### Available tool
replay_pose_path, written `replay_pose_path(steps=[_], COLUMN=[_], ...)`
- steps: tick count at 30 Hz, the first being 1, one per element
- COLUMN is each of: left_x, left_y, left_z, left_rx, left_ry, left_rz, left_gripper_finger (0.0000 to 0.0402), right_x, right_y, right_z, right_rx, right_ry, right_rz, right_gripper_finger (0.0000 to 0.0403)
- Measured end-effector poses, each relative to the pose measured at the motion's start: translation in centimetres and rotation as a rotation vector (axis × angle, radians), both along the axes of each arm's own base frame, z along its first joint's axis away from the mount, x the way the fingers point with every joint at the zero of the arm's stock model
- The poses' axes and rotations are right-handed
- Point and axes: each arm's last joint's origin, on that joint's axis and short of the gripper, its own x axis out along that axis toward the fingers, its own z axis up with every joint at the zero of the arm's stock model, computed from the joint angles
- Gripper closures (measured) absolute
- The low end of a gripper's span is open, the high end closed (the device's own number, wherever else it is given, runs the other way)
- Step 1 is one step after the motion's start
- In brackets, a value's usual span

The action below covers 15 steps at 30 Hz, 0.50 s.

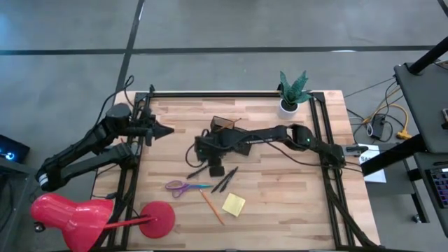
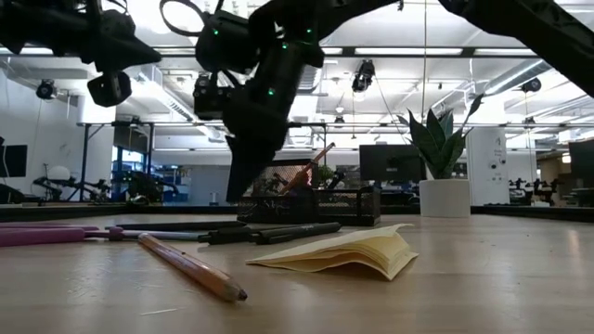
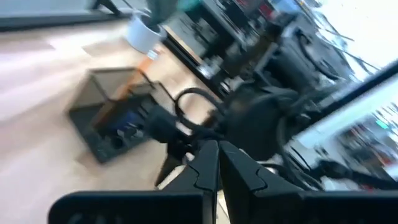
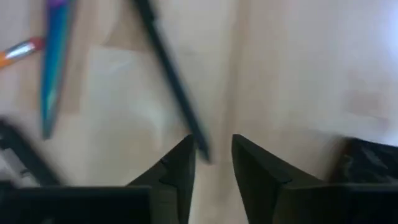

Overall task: Pick and place office supplies into organizer
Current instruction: Put the left pen into the desk organizer

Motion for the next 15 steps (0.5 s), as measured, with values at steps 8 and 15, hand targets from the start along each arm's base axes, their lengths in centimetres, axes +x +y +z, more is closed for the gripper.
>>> replay_pose_path(steps=[8,15], left_x=[1.0,1.9], left_y=[-0.5,-1.3], left_z=[-0.4,-0.7], left_rx=[0.043,0.166], left_ry=[0.040,0.070], left_rz=[-0.093,-0.168], left_gripper_finger=[0.0402,0.0402], right_x=[-0.3,-0.5], right_y=[0.0,0.2], right_z=[-0.9,-2.0], right_rx=[-0.034,-0.043], right_ry=[0.020,0.021], right_rz=[0.032,0.050], right_gripper_finger=[0.0347,0.0340])
